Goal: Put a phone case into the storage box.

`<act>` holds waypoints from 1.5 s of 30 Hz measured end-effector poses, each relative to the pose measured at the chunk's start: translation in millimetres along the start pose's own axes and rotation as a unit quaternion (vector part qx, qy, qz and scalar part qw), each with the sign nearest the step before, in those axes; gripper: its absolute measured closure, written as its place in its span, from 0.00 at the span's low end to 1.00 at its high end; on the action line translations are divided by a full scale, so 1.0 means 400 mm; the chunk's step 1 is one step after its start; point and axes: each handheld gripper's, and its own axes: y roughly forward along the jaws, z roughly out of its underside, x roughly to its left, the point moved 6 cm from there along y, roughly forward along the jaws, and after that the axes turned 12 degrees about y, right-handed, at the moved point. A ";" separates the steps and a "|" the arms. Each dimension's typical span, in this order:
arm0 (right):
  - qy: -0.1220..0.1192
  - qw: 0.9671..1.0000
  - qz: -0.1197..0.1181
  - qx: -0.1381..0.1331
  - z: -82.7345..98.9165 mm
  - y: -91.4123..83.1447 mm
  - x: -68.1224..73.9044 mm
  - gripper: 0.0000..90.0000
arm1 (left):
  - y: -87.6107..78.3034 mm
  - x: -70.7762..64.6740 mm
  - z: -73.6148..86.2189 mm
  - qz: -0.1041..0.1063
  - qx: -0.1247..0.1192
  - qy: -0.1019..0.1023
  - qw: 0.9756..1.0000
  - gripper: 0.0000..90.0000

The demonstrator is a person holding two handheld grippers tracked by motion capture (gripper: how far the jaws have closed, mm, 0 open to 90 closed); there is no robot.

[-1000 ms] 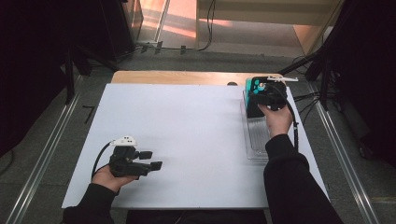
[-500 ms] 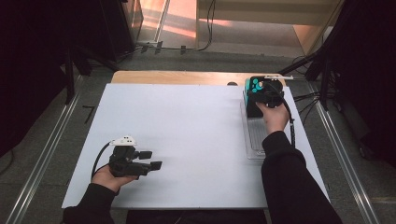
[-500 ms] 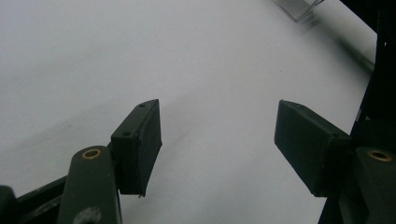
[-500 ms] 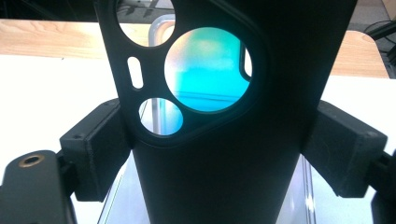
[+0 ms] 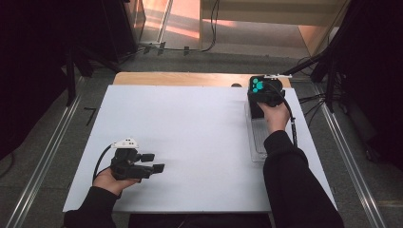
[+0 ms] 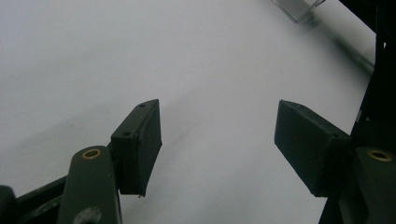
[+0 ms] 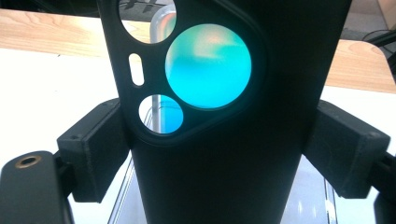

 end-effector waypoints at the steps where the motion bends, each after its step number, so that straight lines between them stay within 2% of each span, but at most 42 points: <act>1: -0.004 1.000 -0.002 0.001 0.000 0.002 -0.001 0.12 | 0.000 0.000 0.000 0.000 0.000 0.000 1.000 0.35; 4: -0.007 1.000 -0.015 -0.001 0.000 0.004 0.000 0.09 | 0.000 0.000 0.000 0.000 0.000 0.000 1.000 0.35; 6: -0.003 1.000 -0.020 0.001 0.000 0.004 0.000 0.00 | 0.000 0.000 0.000 0.001 -0.001 0.000 1.000 0.36; 9: 0.000 0.999 -0.032 0.001 -0.003 -0.003 0.002 0.00 | 0.000 0.001 0.000 0.000 0.000 -0.001 1.000 0.35; 16: -0.014 0.999 -0.037 -0.010 -0.016 -0.050 0.012 0.00 | 0.001 0.002 -0.001 0.000 0.000 0.000 1.000 0.35; 22: -0.023 0.997 -0.070 0.003 -0.012 -0.092 0.046 0.00 | 0.005 0.001 -0.003 0.003 0.003 0.003 1.000 0.35; 31: -0.040 0.992 -0.121 0.019 0.008 -0.133 0.114 0.00 | 0.004 0.002 -0.004 0.003 0.001 -0.001 1.000 0.35; 38: -0.050 0.985 -0.164 0.037 0.027 -0.149 0.166 0.00 | 0.002 0.004 -0.004 0.002 0.001 0.000 1.000 0.35; 42: -0.071 0.983 -0.165 0.047 0.047 -0.153 0.191 0.00 | 0.000 0.006 -0.005 0.003 -0.001 0.000 1.000 0.35; 45: -0.078 0.979 -0.178 0.059 0.064 -0.155 0.205 0.00 | -0.001 0.007 -0.005 0.003 -0.002 -0.002 1.000 0.35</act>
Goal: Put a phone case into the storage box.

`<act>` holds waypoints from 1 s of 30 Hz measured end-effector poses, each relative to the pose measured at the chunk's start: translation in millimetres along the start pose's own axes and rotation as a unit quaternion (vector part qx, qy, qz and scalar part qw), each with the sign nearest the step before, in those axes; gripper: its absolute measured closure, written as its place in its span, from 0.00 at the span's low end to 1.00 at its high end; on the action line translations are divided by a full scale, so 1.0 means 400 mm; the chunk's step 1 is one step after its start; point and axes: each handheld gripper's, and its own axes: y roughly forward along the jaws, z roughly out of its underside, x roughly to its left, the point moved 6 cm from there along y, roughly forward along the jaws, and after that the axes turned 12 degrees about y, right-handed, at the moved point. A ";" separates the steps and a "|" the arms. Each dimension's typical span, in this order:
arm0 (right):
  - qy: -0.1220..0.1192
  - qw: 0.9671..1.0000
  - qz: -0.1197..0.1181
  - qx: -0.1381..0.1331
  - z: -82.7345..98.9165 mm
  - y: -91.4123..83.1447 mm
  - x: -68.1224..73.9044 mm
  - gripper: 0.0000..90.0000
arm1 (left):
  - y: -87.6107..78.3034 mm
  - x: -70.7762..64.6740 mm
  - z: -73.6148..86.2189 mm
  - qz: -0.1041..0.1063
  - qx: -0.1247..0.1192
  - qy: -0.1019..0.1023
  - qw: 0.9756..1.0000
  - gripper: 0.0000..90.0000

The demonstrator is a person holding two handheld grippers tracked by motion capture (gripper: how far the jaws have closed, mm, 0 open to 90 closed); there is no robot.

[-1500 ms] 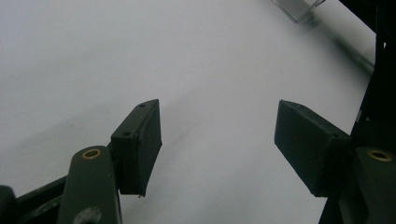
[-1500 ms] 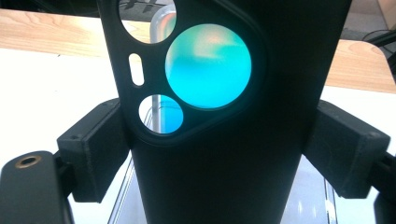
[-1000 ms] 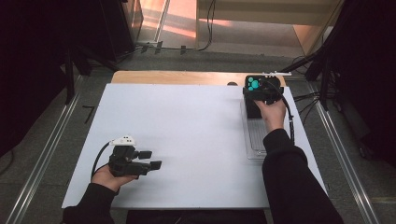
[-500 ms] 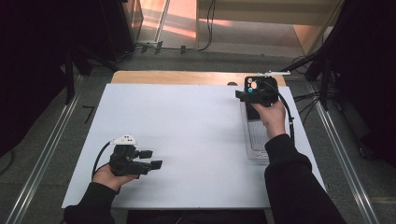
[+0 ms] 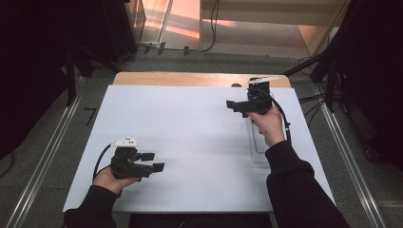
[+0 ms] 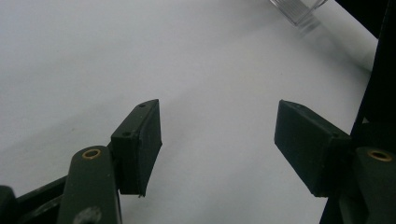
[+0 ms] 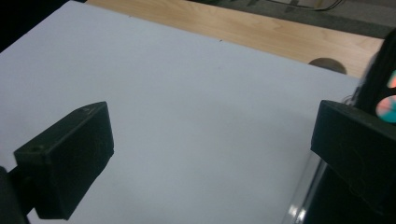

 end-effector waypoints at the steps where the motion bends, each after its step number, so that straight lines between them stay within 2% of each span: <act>1: -0.002 1.000 -0.004 0.003 0.004 0.002 0.004 0.00 | 0.000 0.000 0.000 0.000 0.000 0.000 1.000 0.35; 5: 0.001 0.999 -0.028 0.016 0.019 0.007 0.020 0.00 | -0.001 0.000 -0.001 0.000 0.000 0.002 1.000 0.35; 8: -0.003 0.999 -0.034 0.022 0.030 0.008 0.032 0.09 | -0.001 -0.001 -0.002 0.001 0.000 0.002 1.000 0.35; 12: -0.011 0.998 -0.045 0.033 0.046 0.010 0.047 0.09 | -0.002 -0.001 -0.003 0.003 -0.001 0.004 1.000 0.35; 15: -0.016 0.998 -0.056 0.038 0.057 0.009 0.061 0.15 | -0.003 -0.001 -0.004 0.003 -0.002 0.004 1.000 0.35; 21: -0.030 0.995 -0.081 0.055 0.077 0.006 0.093 0.15 | -0.004 -0.001 -0.005 0.003 -0.003 0.004 1.000 0.35; 24: -0.030 0.993 -0.094 0.060 0.087 0.002 0.106 0.21 | -0.004 -0.002 -0.005 0.005 -0.003 0.004 1.000 0.35; 30: -0.039 0.991 -0.111 0.066 0.105 -0.008 0.122 0.22 | -0.004 -0.004 -0.005 0.007 -0.002 0.008 1.000 0.35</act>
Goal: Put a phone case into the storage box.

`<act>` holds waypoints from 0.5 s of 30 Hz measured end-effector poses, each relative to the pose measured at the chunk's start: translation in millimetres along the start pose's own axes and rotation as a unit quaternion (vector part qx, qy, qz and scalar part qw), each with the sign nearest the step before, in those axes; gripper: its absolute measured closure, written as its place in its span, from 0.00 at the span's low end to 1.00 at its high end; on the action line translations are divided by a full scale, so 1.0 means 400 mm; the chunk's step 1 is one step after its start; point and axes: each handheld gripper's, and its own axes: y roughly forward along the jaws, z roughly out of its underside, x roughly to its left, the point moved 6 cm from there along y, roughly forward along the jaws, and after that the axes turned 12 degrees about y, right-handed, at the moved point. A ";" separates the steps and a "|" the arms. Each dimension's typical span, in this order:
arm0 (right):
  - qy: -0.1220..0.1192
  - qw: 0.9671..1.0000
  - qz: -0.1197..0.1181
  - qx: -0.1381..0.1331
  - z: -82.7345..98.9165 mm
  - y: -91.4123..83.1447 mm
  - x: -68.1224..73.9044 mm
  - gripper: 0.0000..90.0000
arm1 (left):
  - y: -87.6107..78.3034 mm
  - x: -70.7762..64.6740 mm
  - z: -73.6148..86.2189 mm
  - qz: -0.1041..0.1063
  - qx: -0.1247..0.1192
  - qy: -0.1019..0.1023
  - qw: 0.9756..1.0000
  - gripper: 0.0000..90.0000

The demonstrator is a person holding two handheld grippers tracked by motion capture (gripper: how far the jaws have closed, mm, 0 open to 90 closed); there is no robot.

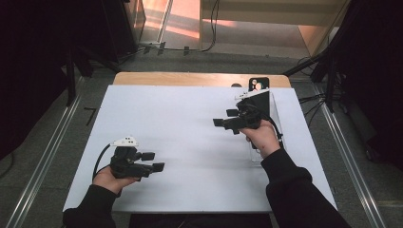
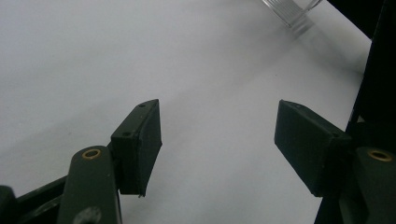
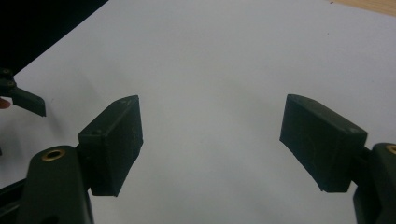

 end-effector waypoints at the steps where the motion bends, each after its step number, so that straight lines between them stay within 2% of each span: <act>1: -0.001 1.000 -0.004 0.000 0.003 0.000 0.003 0.22 | 0.000 -0.001 0.000 0.001 0.000 0.000 1.000 0.35; 8: -0.018 1.000 -0.013 0.005 0.033 -0.010 0.023 0.23 | 0.001 -0.004 -0.001 0.005 -0.001 0.001 1.000 0.35; 15: -0.043 0.999 -0.008 0.005 0.067 -0.016 0.040 0.22 | 0.002 -0.005 -0.002 0.006 -0.002 0.003 1.000 0.35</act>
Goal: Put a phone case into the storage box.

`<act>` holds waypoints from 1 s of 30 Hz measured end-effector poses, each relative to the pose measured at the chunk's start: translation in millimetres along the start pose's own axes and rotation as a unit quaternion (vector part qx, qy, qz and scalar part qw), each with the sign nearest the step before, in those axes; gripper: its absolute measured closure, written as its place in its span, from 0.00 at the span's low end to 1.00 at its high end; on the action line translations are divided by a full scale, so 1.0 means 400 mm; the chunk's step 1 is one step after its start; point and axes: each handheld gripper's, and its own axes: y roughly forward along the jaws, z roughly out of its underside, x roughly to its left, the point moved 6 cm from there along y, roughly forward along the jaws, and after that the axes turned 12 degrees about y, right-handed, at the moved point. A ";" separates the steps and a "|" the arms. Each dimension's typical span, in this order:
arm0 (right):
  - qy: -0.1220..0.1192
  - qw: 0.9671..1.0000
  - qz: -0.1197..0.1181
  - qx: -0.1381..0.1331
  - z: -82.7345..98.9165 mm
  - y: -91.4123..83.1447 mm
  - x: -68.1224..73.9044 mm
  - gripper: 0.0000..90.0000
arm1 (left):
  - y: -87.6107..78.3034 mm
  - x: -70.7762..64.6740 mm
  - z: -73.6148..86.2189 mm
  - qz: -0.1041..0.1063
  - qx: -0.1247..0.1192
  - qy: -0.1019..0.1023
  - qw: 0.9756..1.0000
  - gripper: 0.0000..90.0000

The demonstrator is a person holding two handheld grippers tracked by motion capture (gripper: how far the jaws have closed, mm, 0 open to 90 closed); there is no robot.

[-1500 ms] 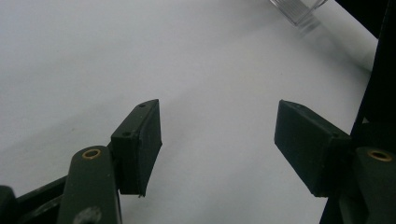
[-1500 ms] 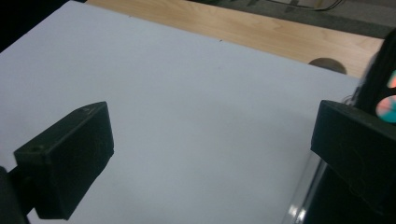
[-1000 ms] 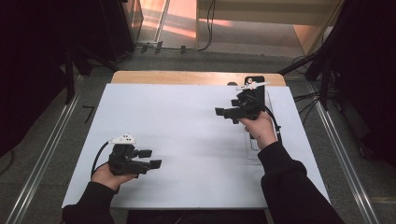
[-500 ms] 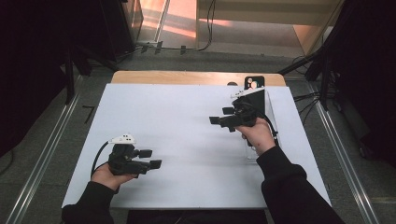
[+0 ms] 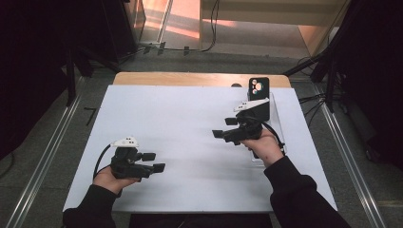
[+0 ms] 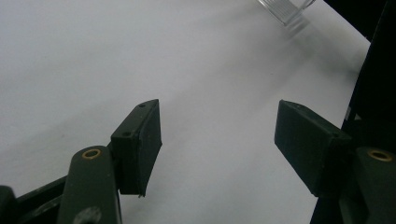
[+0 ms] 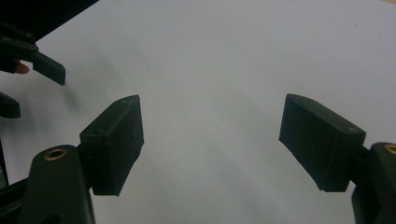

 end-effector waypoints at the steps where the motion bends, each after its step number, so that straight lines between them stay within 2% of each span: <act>1: -0.001 1.000 0.000 0.000 0.004 0.000 0.002 0.22 | 0.000 0.000 0.000 0.000 0.000 0.000 1.000 0.35; 3: -0.007 1.000 -0.003 -0.001 0.010 -0.001 0.005 0.22 | 0.001 -0.001 0.000 0.000 0.001 0.001 1.000 0.35; 11: -0.014 0.999 -0.015 0.027 0.043 0.004 0.016 0.23 | 0.001 -0.002 0.000 0.001 0.001 0.003 1.000 0.35; 17: -0.010 0.999 -0.028 0.034 0.067 0.003 0.017 0.22 | 0.003 -0.005 -0.001 0.004 0.001 0.003 1.000 0.35; 23: -0.011 0.999 -0.027 0.040 0.092 -0.005 0.018 0.22 | 0.004 -0.009 -0.002 0.006 0.002 0.006 1.000 0.35; 30: -0.006 0.999 -0.014 0.049 0.118 -0.024 0.014 0.22 | 0.004 -0.016 -0.003 0.006 0.003 0.008 1.000 0.35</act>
